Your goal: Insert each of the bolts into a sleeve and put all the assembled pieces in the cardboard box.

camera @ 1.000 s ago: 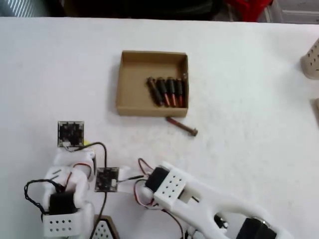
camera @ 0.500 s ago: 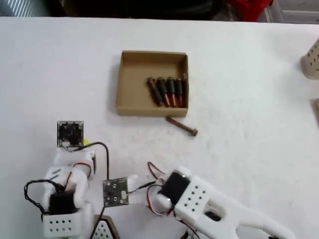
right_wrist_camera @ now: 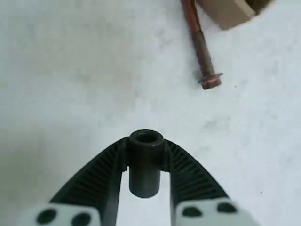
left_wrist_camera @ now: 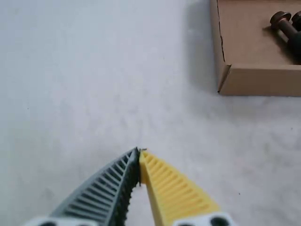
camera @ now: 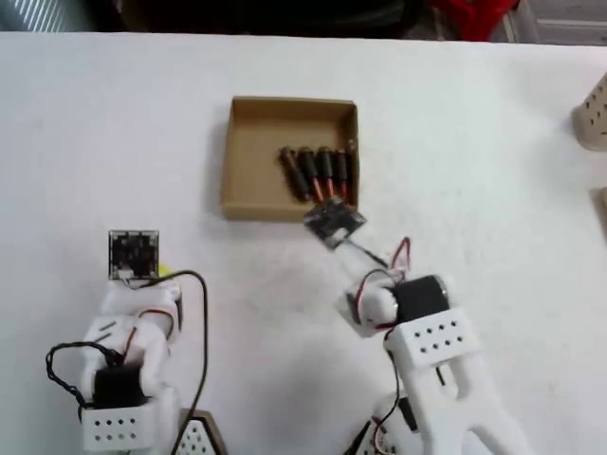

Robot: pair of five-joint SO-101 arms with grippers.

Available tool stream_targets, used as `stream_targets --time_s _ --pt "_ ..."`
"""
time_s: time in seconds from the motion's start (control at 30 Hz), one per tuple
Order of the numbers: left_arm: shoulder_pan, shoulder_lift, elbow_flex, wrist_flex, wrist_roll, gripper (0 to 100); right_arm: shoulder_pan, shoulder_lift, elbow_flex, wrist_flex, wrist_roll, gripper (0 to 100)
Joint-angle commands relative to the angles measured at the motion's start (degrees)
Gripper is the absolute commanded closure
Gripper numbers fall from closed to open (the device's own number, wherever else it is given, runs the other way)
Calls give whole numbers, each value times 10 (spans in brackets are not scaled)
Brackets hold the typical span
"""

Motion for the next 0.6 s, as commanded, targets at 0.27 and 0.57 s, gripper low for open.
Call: stream_targets --time_s 0.27,0.57 --pt "48 -2 -2 -12 -4 976 132 -5 55 -117 -64 981" --pt "135 -2 -2 -14 25 978 283 -5 113 -212 -124 981"
